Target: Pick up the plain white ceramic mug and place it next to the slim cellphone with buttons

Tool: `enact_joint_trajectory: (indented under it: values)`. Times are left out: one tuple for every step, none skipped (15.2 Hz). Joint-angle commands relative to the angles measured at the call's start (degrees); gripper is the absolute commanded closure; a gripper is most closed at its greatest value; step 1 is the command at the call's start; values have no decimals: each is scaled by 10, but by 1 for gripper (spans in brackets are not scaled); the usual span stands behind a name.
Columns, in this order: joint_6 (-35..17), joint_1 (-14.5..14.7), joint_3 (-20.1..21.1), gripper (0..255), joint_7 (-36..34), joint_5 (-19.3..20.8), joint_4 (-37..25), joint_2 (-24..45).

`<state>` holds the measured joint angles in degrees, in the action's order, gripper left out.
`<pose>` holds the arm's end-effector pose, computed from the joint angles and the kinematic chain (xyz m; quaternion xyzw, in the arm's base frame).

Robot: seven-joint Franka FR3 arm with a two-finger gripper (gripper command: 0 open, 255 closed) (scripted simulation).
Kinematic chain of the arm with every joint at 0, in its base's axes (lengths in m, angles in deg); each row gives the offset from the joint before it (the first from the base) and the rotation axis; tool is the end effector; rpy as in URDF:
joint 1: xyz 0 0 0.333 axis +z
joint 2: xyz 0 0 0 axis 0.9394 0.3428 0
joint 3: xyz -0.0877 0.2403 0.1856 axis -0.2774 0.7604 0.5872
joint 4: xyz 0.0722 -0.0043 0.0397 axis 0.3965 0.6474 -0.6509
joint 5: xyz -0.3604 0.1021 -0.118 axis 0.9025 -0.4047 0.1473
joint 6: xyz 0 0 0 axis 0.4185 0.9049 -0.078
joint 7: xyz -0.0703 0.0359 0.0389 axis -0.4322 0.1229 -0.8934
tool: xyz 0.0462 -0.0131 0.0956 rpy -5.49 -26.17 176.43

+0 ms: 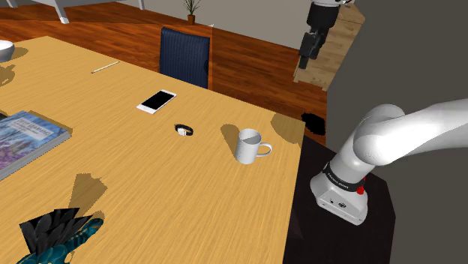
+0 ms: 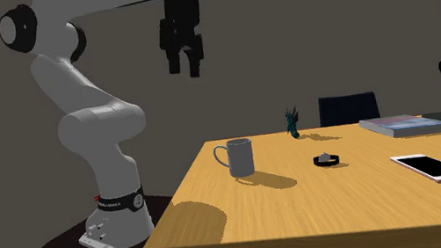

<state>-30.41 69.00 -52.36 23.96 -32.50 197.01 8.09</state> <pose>0.2941 -0.0051 0.5880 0.9983 0.0226 -0.0329 0.0424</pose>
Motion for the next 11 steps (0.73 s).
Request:
enact_joint_trajectory:
  values:
    - [0, 0, 0, 0, 0, 0, 0, 0]
    - [-11, 3, 10, 0, -15, -10, 16, -6]
    - [-23, 6, 20, 0, -31, -20, 31, -12]
    - [-35, 9, 31, 0, -46, -30, 45, -17]
    - [-48, 13, 42, 0, -61, -40, 58, -20]
    - [-61, 16, 53, 0, -76, -51, 71, -23]
    - [-74, 20, 64, 0, -91, -61, 83, -25]
    - [-88, 24, 76, 0, -106, -72, 95, -26]
    - [-102, 28, 88, 0, -121, -82, 105, -26]
    - [-116, 32, 100, 0, -136, -93, 115, -25]
    - [-131, 36, 113, 0, -152, -104, 124, -23]
